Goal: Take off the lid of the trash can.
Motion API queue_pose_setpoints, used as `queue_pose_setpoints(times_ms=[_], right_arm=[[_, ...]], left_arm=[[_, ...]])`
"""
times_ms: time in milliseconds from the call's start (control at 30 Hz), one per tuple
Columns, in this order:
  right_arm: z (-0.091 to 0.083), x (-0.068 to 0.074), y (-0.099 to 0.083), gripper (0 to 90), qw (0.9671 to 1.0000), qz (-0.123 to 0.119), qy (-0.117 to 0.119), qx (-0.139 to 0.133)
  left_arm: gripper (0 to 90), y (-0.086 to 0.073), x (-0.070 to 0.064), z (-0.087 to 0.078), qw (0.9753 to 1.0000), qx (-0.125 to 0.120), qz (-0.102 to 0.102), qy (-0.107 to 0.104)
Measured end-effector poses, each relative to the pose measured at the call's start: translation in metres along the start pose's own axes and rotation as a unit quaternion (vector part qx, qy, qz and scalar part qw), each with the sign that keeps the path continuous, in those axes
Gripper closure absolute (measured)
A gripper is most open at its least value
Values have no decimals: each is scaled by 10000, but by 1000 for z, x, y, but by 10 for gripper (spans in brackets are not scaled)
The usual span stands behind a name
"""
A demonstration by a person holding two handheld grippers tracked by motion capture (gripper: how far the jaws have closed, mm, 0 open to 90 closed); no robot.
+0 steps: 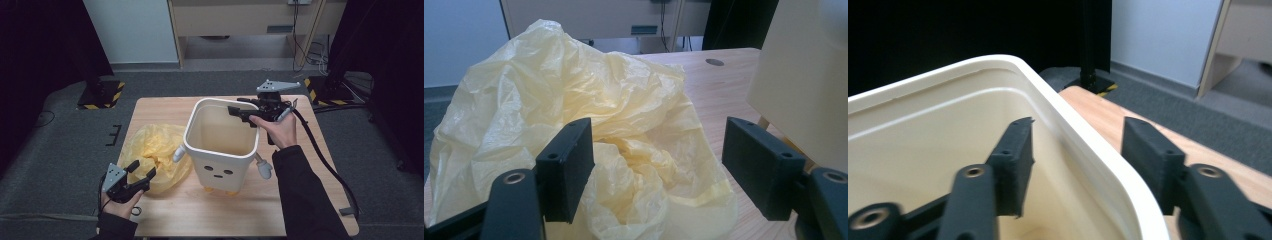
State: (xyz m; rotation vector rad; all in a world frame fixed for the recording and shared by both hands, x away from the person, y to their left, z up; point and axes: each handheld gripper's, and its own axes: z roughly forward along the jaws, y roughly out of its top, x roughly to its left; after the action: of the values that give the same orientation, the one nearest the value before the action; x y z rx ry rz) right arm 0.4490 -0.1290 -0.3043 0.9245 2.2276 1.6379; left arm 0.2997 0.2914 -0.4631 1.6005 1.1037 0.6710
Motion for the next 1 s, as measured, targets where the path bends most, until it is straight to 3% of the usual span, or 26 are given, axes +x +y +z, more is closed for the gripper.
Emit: queue_pose_setpoints(times_ms=[333,600,833,1000], right_arm=[[1,-4,1,630,10000,92,30,9],[1,-6,4,655,9998,121,157,97],[-8,-6,13,665,9992,170,311,-181],[-11,-4,20,667,9993,114,311,-172]], left_arm=[[282,0,0,0,10000,-14,-27,-4],[281,0,0,0,10000,-14,-35,-8],[281,0,0,1,10000,-7,-35,-14],[281,0,0,1,10000,-8,-42,-10]])
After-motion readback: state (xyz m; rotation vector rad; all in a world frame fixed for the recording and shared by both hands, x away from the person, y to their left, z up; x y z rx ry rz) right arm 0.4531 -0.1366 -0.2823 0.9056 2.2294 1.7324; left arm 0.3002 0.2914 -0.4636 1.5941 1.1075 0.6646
